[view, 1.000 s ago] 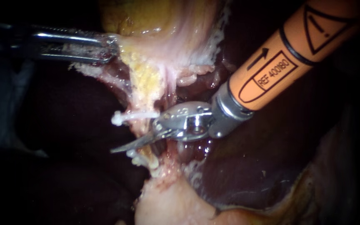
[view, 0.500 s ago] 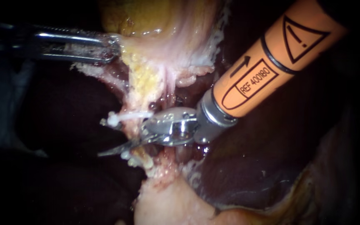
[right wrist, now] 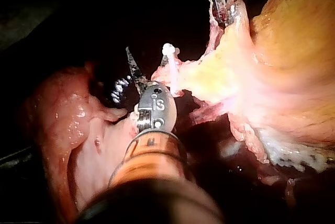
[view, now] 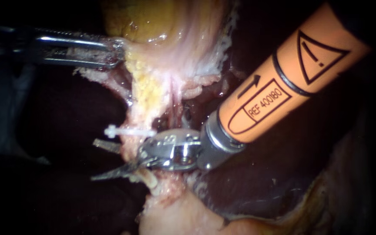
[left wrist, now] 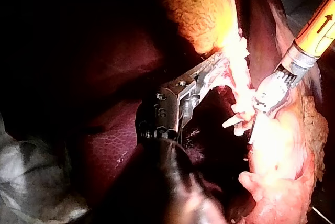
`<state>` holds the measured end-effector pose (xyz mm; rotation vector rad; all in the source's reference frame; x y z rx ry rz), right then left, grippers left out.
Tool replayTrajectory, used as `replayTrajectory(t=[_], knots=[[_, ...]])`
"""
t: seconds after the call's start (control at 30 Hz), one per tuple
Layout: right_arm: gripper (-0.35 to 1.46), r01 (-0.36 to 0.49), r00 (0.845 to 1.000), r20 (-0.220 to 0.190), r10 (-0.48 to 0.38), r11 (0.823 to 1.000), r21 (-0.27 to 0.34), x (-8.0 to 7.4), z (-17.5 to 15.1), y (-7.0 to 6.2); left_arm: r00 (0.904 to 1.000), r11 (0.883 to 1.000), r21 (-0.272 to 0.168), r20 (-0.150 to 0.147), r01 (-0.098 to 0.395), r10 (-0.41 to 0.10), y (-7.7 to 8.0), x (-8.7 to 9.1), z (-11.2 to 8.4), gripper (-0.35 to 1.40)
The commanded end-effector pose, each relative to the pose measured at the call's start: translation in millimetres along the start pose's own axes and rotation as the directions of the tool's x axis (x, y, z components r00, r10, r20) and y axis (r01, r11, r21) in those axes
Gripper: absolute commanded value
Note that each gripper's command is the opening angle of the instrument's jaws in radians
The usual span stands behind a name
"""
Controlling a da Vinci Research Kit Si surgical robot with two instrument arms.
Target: Go to the cutting position left tube
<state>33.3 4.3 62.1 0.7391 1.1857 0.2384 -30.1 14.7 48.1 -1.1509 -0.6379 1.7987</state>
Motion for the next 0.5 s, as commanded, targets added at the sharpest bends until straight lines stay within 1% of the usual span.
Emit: replayTrajectory(t=[0.03,0.2,0.5], knots=[[1.43,0.000,1.000,-0.004,0.000,1.000,0.002,0.1,0.0,-0.2,1.0000,1.000,-0.001,0.000,0.000,0.000,0.0,0.0,0.0,-0.35],[1.43,-0.001,1.000,-0.010,0.001,1.000,0.006,0.6,-0.1,-0.5,1.0000,1.000,-0.001,0.000,0.000,0.000,0.0,0.0,0.0,-0.35],[1.43,0.000,1.000,-0.010,0.000,1.000,0.006,0.5,-0.3,-0.4,1.0000,1.000,-0.001,0.000,0.000,0.000,0.0,0.0,0.0,-0.35]])
